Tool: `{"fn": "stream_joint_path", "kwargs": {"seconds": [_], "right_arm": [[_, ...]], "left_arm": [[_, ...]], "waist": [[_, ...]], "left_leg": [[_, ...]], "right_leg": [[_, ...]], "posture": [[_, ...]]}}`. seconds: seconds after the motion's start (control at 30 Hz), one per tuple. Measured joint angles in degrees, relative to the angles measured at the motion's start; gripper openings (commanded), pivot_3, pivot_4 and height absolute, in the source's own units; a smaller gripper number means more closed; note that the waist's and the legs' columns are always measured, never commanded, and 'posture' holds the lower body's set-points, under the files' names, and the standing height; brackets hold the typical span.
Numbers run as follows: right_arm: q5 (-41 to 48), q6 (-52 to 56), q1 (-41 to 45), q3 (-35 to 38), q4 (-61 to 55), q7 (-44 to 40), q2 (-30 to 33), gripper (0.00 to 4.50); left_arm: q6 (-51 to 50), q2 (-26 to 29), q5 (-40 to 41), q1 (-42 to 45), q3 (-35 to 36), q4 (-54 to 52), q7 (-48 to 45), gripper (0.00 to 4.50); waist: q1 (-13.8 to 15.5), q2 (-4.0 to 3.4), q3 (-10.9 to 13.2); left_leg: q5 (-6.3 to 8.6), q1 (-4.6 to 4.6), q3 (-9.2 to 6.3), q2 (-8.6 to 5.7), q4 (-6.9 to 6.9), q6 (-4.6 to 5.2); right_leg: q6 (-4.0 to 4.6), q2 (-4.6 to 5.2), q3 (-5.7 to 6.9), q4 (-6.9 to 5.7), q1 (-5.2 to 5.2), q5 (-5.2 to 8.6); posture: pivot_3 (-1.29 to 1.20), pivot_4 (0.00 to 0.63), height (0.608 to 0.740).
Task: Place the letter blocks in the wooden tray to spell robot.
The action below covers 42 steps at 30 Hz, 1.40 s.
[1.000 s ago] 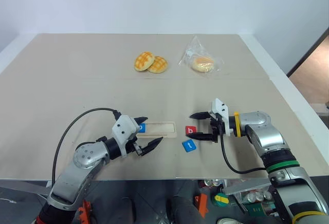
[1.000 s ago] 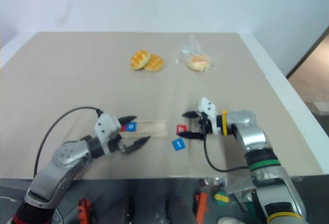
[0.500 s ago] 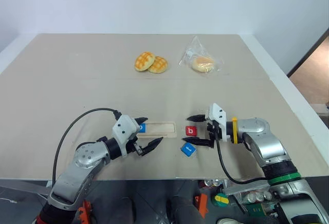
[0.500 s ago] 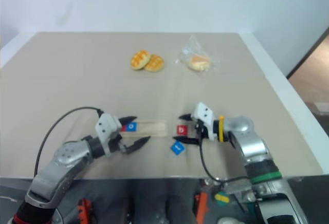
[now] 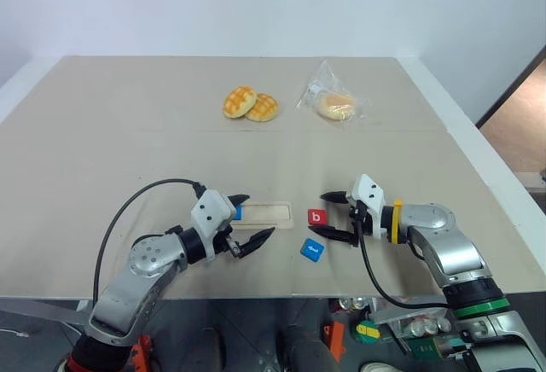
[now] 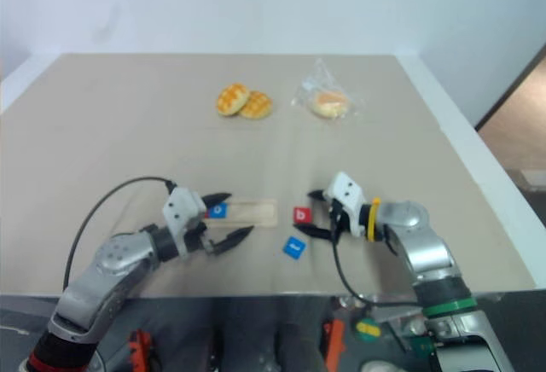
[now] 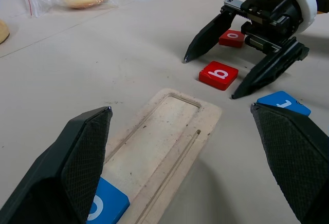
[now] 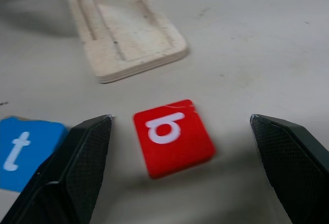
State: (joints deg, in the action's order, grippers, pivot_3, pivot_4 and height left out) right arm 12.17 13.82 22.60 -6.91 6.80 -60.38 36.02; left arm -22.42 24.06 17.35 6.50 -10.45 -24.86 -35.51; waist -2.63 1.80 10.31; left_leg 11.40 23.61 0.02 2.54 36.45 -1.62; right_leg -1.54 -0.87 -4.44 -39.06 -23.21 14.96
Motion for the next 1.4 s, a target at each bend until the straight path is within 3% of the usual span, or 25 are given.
{"fn": "stream_joint_path", "kwargs": {"seconds": [0.7, 0.77, 0.87, 0.93, 0.97, 1.2, 1.4], "right_arm": [[1.13, 4.57, -5.1, 1.08, -7.77, 6.84, -0.89, 4.21], [1.23, 4.78, -5.37, 1.16, -8.09, 7.02, -0.89, 3.69], [1.3, 5.46, -5.86, 0.99, -9.06, 7.43, -1.17, 2.5], [1.24, 4.91, -5.68, 0.59, -8.95, 6.32, -1.14, 2.21], [1.12, 4.66, -4.86, 0.13, -8.6, 5.26, -1.06, 1.67], [-0.12, 2.3, 6.19, -2.88, 0.08, -3.46, 0.69, 1.55], [-1.22, -0.91, 8.35, -4.43, 5.54, -7.19, 0.67, 1.55]], "left_arm": [[1.22, 0.57, 0.6, -0.01, 0.11, 0.78, -3.22, 4.5], [1.25, 0.58, 0.58, -0.01, 0.11, 0.78, -3.25, 4.5], [1.26, 0.94, 0.52, -0.01, 0.09, 0.8, -3.39, 4.5], [1.26, 0.96, 0.5, -0.02, 0.08, 0.81, -3.39, 4.5], [1.26, 0.98, 0.5, -0.02, 0.08, 0.85, -3.39, 4.5], [1.3, 1.06, 0.34, 0.02, -0.24, 1.37, -3.5, 4.5], [1.26, 0.99, 0.21, -0.22, -0.2, 1.36, -2.34, 4.5]], "waist": [[-0.02, 0.0, 0.0], [-0.02, 0.0, 0.0], [-0.02, 0.0, 0.0], [-0.02, 0.0, 0.0], [-0.09, 0.0, 0.0], [-0.01, 0.0, 0.0], [0.04, 0.0, 0.0]], "left_leg": [[0.0, -0.02, 0.02, 0.02, -0.01, 0.0], [0.0, -0.02, 0.02, 0.02, -0.01, 0.0], [0.0, -0.02, 0.02, 0.01, 0.0, 0.0], [0.0, -0.03, 0.03, 0.01, 0.0, 0.0], [0.0, -0.04, 0.07, 0.01, 0.0, 0.0], [0.0, -0.06, 0.09, 0.02, -0.01, 0.0], [0.01, 0.01, 0.1, 0.01, -0.03, 0.0]], "right_leg": [[0.0, -0.03, -0.04, 0.0, -0.01, 0.0], [0.0, -0.03, -0.03, 0.0, -0.01, 0.0], [0.0, -0.03, -0.04, 0.0, 0.0, 0.0], [-0.01, -0.02, -0.05, 0.0, 0.0, 0.0], [-0.01, -0.03, -0.09, 0.0, -0.02, -0.01], [-0.02, -0.05, -0.11, 0.0, 0.0, -0.03], [-0.05, -0.01, -0.12, 0.01, -0.05, 0.01]], "posture": [[0.0, 0.15, 0.74], [0.0, 0.15, 0.74], [0.0, 0.15, 0.74], [0.0, 0.15, 0.74], [0.0, 0.15, 0.74], [0.0, 0.15, 0.74], [0.0, 0.15, 0.74]]}}
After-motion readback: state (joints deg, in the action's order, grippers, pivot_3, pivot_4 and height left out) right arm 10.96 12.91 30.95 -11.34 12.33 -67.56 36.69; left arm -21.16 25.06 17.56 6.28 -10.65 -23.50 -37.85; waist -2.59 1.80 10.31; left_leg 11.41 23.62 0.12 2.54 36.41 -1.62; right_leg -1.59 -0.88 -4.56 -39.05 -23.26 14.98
